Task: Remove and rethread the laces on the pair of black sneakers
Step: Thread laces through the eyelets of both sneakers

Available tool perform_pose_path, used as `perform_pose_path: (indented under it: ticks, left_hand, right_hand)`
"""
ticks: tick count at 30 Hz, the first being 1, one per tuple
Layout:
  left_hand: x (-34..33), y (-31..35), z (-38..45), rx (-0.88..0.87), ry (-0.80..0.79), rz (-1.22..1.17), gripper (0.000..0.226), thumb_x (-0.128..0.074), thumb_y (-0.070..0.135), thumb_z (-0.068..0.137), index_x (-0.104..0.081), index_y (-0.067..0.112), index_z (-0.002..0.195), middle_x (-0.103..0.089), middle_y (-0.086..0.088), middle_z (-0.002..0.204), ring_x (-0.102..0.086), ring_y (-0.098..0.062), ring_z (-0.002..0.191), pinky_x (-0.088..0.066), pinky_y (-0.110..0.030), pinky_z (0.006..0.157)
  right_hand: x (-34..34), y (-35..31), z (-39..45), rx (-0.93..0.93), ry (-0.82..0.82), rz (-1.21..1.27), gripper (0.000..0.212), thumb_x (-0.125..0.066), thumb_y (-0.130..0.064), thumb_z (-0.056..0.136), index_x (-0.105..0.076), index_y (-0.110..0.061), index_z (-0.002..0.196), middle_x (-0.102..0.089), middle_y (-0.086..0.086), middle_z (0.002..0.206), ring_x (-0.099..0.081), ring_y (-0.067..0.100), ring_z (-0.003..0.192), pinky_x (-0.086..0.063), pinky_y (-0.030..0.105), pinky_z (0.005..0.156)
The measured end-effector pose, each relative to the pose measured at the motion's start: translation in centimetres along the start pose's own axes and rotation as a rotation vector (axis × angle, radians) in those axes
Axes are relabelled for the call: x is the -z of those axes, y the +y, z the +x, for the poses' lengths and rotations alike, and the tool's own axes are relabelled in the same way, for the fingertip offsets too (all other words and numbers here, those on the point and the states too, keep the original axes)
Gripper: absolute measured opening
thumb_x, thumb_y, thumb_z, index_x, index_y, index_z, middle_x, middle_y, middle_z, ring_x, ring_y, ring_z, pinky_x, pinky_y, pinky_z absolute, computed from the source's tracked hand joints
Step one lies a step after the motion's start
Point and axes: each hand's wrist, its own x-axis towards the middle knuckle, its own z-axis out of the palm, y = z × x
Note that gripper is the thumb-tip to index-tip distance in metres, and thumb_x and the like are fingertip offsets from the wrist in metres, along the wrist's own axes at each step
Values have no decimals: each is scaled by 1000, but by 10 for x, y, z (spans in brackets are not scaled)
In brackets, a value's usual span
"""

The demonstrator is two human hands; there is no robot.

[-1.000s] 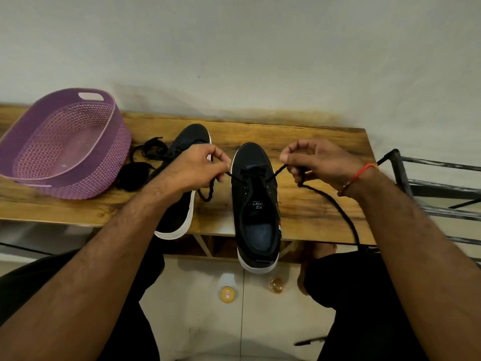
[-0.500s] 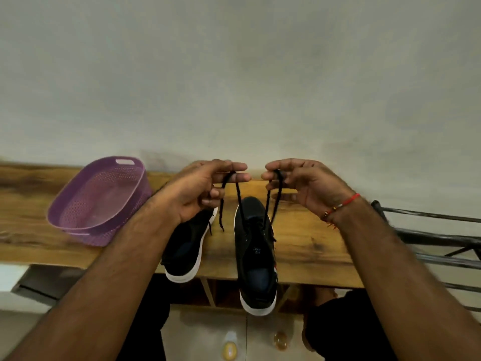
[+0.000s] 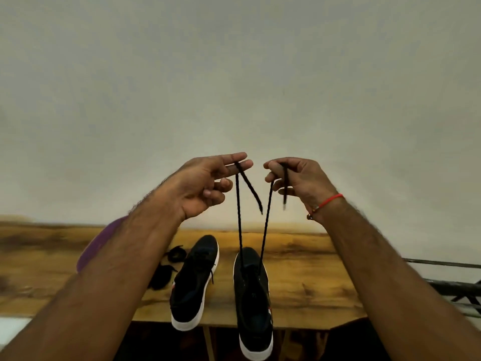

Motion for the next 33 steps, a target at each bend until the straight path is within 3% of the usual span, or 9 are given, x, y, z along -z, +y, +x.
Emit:
perform_pose_path:
  ticks: [6,10,14,17,20,23,26,33]
  left_hand:
    - [-19,34,-10,-75,27,-27,38,-48,-4,98,-68,13,125,-74,1,119,-46,-3,53,-27,-12,35]
    - [-30,51,-13,-143,60,20,29,-61,4,96,-69,15,122,-75,3,116,-48,-4,55,-26,-13,37]
    - [-41,56,-10,-284,229,291,21,-71,30,94,-74,21,113,-78,5,102,-47,-9,52,-26,-17,42]
    - [-45,56,-2,-424,367,481,21,-71,38,93,-77,26,108,-73,8,95,-44,-14,55,-29,-20,42]
    - [-45,58,7,-498,420,521,24,-74,37,91,-77,24,110,-72,11,106,-55,-9,51,-34,-18,41]
    - [-44,60,12,-557,444,524,23,-79,29,87,-76,20,108,-76,3,96,-54,-10,47,-35,-14,39]
    - [-44,63,14,-605,472,531,20,-80,28,86,-75,18,102,-77,3,86,-52,-8,41,-35,-13,39]
    - [-45,69,19,-627,489,610,16,-77,31,89,-75,20,101,-74,7,95,-58,-6,42,-36,-12,39]
  right_hand:
    - [7,-43,2,110,55,-84,18,-65,-29,95,-77,-16,99,-71,-2,72,-58,13,64,-50,31,73]
    - [8,-67,7,195,100,-100,17,-66,-29,95,-78,-17,95,-70,-4,68,-55,11,60,-49,24,67]
    - [3,-74,15,239,139,-160,16,-71,-32,91,-79,-20,97,-72,-14,87,-58,-6,67,-46,18,71]
    - [-1,-74,19,246,192,-132,17,-75,-28,87,-79,-19,101,-74,-9,92,-61,2,73,-47,22,74]
    - [-2,-77,23,275,232,-84,18,-81,-20,81,-78,-19,99,-76,-5,85,-67,-1,76,-51,20,78]
    - [-1,-80,25,280,255,-51,17,-84,-18,77,-73,-19,90,-76,-2,80,-72,8,79,-54,24,80]
    - [0,-83,26,288,246,-37,8,-79,-16,83,-74,-14,88,-77,-1,79,-69,1,74,-49,22,78]
    - [-3,-91,29,266,255,25,5,-78,-22,84,-75,-18,86,-71,-7,86,-62,5,80,-47,21,78]
